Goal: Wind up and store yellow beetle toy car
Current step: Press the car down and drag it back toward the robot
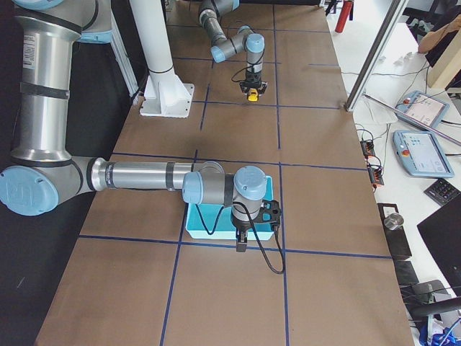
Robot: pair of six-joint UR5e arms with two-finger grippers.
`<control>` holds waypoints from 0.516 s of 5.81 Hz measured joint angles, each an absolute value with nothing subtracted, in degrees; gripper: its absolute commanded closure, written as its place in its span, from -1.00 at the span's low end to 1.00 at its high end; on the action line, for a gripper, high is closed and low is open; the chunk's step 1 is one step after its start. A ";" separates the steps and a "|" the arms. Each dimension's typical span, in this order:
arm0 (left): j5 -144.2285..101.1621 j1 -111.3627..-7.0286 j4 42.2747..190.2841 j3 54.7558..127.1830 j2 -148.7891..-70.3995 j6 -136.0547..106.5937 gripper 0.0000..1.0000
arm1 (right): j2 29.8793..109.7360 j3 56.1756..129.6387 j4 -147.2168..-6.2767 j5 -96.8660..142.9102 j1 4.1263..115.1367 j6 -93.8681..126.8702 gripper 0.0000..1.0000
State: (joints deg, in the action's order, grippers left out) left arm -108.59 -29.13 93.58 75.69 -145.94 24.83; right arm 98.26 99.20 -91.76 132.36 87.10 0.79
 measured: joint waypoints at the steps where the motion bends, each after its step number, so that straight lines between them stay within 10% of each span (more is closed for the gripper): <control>1: -108.53 -29.08 94.67 75.68 -145.47 24.85 1.00 | 98.26 99.17 -91.76 132.36 87.10 0.79 -1.00; 3: -105.88 -28.86 96.47 75.64 -145.04 24.82 1.00 | 98.23 98.99 -91.76 132.36 87.10 0.72 -1.00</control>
